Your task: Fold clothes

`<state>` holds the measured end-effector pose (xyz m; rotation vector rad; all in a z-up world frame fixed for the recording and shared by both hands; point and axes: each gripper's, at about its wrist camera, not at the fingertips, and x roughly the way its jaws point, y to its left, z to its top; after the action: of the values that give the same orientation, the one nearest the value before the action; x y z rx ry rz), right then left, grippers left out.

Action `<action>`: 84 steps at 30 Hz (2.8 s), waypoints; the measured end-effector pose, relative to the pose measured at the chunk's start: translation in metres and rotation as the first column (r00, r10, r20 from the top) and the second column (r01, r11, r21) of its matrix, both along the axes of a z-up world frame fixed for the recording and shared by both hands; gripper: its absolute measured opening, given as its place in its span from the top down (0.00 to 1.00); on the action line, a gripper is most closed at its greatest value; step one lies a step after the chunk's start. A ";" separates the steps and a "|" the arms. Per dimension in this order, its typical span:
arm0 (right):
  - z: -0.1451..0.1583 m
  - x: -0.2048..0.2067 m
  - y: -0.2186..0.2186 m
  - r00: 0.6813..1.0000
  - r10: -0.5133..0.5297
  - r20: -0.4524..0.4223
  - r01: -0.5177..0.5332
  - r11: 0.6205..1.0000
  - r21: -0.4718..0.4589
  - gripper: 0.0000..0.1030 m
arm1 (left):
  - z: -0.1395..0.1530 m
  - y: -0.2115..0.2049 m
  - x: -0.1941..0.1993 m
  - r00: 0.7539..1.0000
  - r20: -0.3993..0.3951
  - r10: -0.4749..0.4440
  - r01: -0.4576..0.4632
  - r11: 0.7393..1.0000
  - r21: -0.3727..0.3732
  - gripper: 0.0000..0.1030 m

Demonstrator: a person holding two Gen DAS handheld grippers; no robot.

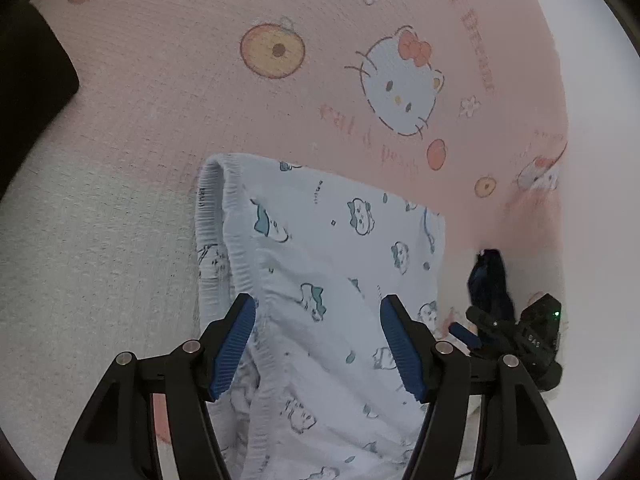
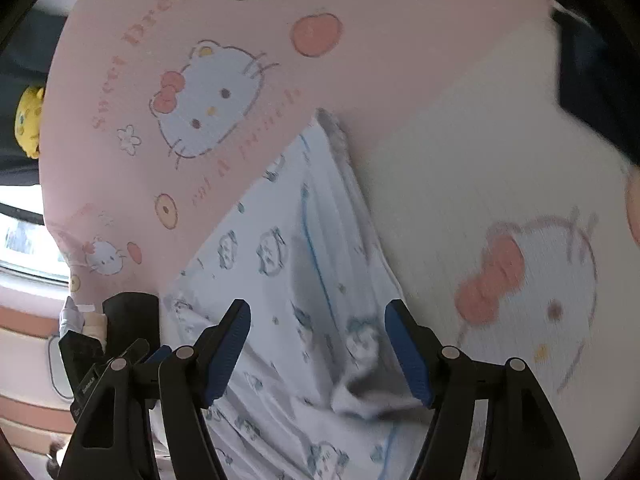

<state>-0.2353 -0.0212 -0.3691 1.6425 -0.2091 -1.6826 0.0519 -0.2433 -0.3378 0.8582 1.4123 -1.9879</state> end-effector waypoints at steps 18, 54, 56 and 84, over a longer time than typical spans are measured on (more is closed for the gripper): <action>-0.028 0.002 0.022 0.981 -0.005 0.196 0.013 0.999 -0.040 0.33 | -0.039 0.009 0.023 0.997 -0.035 0.072 -0.066 0.984 0.164 0.39; -0.015 0.027 -0.034 0.943 0.250 -0.221 -0.185 0.943 0.278 0.97 | -0.044 0.029 -0.002 0.997 0.033 0.071 -0.070 0.997 -0.021 0.90; -0.007 0.043 -0.043 0.879 0.342 -0.331 -0.222 0.910 0.351 0.97 | -0.040 0.031 -0.006 0.995 0.084 0.049 -0.044 0.997 -0.064 0.90; -0.014 0.015 -0.029 0.774 0.367 -0.516 -0.053 0.849 0.525 0.97 | -0.039 0.028 0.017 0.933 0.359 0.019 0.017 0.995 -0.097 0.90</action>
<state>-0.2202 -0.0503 -0.3834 1.2833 0.7593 -2.0783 0.0686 -0.2151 -0.3769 1.1089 1.0955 -1.7689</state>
